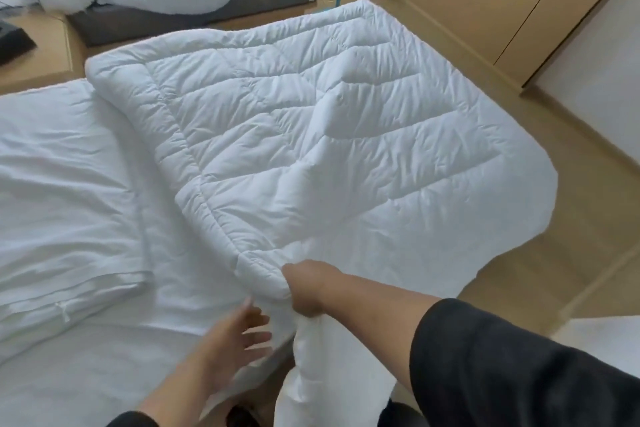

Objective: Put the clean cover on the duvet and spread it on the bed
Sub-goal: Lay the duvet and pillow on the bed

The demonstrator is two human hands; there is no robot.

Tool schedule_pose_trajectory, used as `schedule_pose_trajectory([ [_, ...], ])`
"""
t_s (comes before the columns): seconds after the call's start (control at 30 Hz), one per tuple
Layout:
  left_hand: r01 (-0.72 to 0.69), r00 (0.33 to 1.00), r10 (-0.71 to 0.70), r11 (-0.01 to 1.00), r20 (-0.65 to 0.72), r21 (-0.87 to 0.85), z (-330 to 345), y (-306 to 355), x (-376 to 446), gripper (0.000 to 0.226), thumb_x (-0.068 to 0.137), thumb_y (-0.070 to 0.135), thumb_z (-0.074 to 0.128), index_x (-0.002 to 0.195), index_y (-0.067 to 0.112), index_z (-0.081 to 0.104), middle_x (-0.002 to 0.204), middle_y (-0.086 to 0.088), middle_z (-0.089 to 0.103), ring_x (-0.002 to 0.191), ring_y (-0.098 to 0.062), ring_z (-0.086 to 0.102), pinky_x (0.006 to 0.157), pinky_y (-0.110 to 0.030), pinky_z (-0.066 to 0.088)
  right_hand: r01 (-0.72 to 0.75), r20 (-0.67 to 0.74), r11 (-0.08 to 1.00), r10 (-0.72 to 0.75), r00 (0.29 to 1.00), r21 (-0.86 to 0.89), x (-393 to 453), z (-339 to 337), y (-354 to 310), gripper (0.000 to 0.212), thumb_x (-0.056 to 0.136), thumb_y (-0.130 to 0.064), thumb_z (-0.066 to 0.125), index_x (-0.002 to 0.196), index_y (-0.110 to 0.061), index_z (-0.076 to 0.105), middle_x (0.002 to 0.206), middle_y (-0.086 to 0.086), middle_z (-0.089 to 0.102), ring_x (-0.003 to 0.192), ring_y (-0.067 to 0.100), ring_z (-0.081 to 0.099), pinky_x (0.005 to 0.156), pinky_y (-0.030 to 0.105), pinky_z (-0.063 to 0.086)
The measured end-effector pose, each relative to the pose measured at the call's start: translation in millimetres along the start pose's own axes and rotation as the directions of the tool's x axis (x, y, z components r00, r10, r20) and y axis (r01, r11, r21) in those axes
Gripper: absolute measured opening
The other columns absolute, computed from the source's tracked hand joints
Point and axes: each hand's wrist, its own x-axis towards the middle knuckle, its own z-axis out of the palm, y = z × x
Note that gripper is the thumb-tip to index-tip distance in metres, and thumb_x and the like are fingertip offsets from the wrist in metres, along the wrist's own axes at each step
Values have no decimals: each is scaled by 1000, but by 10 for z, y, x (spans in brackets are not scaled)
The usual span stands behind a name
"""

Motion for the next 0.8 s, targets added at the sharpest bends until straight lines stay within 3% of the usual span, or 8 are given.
schedule_pose_trajectory([
  [0.13,-17,941,39,998,-336,68,349,811,379,73,79,79,59,108,12,65,101,-13,71,96,-35,70,80,-50,61,162,41,984,-165,985,69,14,-159,477,32,93,-13,56,124,-13,50,123,13,59,105,32,59,78,36,43],
  [0.23,-87,842,176,977,-510,193,1003,1352,594,44,88,43,66,116,9,65,97,-9,70,86,-29,68,68,-33,54,261,22,961,-264,964,90,66,-458,960,30,92,-12,57,121,-12,51,124,13,58,110,33,57,79,33,39],
  [0.3,-120,720,380,892,-581,436,1540,1817,738,44,89,29,58,123,2,62,107,-15,66,94,-33,62,74,-33,47,291,-53,937,-286,957,192,54,-811,1531,30,91,-11,56,121,-14,53,128,11,59,115,32,57,83,30,40],
  [0.43,-269,689,669,592,-278,760,3334,2696,1202,25,82,33,53,70,11,59,96,-24,69,95,-38,66,76,-37,48,166,-208,819,-59,976,550,-159,-1485,3208,45,81,-4,55,118,-28,63,114,-1,67,108,23,62,78,27,44],
  [0.53,-389,676,736,320,32,864,4778,2863,1716,23,92,29,56,74,14,56,89,-12,62,90,-30,60,73,-30,38,-81,-241,823,257,936,562,-343,-1645,4633,27,84,-12,58,106,-27,58,107,2,69,102,27,64,79,34,48],
  [0.6,-480,734,614,167,290,861,5405,2596,2073,14,98,23,54,101,13,63,109,-10,62,109,-31,58,85,-32,41,-375,-164,841,464,871,390,-410,-1551,5389,29,92,-25,56,120,-21,50,119,11,65,109,32,61,82,37,46],
  [0.67,-492,820,391,111,418,863,5694,2136,2313,41,102,30,53,141,17,50,146,-9,50,134,-30,46,109,-37,34,-556,-93,794,591,802,247,-450,-1388,5855,51,96,-36,54,141,-18,37,129,13,57,114,34,58,87,40,48],
  [0.8,-350,934,100,72,342,934,5303,1166,2408,50,103,35,49,151,24,38,161,-2,33,144,-26,36,119,-41,29,-563,63,811,561,826,159,-347,-1108,6079,57,97,-43,52,148,-22,37,141,8,51,124,31,54,98,43,48],
])
